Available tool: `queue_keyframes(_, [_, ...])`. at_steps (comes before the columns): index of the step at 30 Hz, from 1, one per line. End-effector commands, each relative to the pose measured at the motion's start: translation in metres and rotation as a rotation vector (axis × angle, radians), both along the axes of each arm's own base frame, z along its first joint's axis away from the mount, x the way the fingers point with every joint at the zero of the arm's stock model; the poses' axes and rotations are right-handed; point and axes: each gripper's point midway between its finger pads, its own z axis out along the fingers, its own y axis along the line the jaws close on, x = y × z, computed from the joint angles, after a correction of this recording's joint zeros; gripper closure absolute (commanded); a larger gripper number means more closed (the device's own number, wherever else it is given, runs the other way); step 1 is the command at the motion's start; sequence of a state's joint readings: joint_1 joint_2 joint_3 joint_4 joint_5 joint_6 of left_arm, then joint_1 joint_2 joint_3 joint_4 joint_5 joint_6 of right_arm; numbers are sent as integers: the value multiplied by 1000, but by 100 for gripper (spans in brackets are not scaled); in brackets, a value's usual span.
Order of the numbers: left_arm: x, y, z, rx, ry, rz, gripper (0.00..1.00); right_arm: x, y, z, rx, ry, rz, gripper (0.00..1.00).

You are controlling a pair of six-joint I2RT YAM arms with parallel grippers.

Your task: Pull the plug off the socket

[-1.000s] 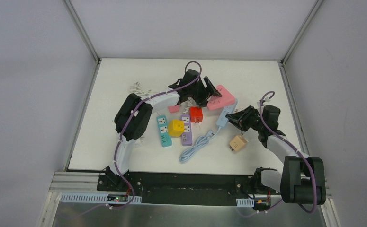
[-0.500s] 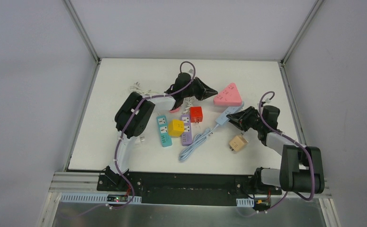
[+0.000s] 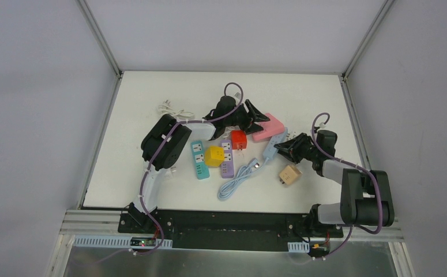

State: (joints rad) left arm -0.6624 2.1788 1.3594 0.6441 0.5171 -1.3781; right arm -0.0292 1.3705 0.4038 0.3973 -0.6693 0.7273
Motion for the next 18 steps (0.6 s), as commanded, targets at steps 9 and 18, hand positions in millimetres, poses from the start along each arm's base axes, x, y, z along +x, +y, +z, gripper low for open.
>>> queue_keyframes(9, [23,47,46,73,-123,121,22,19,5,97,46,-341,16,100])
queue_keyframes(18, [22,24,84,-142,-90,43,19,12,17,130,129,-398,92,100])
